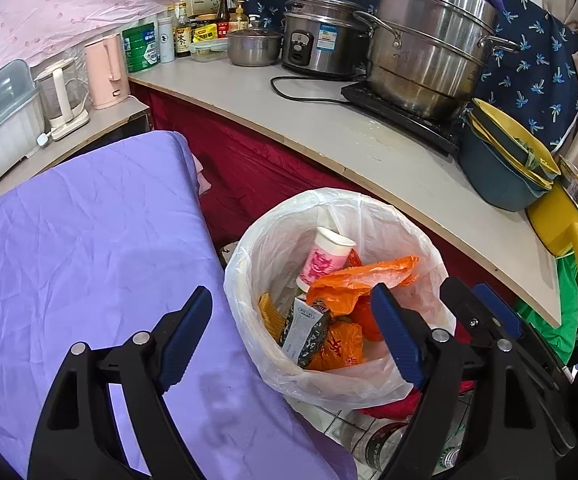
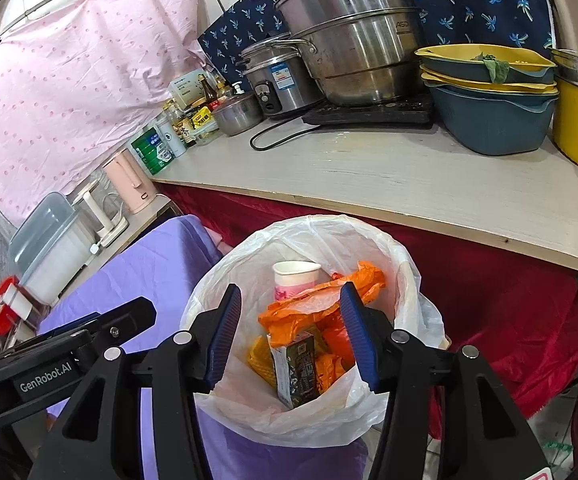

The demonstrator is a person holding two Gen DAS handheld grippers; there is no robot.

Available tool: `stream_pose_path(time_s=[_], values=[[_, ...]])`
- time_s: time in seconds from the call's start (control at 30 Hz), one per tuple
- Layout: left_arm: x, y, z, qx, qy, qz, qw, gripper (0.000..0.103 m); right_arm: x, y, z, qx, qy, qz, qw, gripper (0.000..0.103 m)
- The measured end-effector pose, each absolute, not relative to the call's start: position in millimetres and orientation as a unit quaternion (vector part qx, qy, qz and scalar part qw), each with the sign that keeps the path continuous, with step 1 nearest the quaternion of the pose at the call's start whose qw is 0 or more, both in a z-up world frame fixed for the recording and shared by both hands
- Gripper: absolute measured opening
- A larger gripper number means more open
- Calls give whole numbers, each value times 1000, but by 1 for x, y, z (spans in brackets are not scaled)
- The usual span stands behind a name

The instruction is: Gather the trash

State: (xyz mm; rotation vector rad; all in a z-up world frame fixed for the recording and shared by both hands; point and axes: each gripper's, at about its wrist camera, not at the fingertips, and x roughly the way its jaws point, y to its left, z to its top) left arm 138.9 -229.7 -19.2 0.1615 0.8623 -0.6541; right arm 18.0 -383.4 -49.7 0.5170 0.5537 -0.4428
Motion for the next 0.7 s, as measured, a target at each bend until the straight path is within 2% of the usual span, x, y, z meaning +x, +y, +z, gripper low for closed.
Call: stream_pose_path(time_s=[0.37,0.7], values=[[140,-212,-14,82,399,-286,867,78,16,-370,-39,232,270,-205,912,57],[126,-187,-3,92,381,-255,884,85,5,-348,-29,208,277,-194,918,65]])
